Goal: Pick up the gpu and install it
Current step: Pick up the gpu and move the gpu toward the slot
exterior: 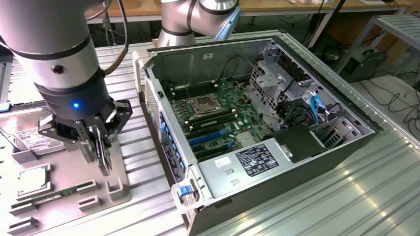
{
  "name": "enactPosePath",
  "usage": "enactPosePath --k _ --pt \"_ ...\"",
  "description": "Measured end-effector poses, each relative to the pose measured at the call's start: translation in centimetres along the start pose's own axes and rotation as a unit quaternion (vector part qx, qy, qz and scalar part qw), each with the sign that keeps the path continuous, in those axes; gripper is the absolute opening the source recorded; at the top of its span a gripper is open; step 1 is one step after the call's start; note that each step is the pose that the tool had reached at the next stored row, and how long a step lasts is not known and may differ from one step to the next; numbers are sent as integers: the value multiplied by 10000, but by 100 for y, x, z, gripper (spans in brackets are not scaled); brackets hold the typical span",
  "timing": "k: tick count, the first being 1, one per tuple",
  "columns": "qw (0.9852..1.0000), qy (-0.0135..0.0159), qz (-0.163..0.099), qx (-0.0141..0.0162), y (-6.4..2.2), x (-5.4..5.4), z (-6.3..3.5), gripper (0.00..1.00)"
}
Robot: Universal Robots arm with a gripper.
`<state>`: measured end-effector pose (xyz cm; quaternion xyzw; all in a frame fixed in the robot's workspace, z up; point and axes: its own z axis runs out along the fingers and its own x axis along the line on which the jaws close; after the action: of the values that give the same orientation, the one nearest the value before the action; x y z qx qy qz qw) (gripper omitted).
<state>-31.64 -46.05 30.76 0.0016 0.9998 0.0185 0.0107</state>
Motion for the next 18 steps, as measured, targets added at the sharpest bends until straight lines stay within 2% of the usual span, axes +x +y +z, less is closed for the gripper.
enactPosePath --k 5,12,18 --pt "10000 0 0 0 6 -6 -161 27" --pt "10000 1 0 1 8 -10 -204 27" --pt "10000 0 0 0 15 -14 -399 27"
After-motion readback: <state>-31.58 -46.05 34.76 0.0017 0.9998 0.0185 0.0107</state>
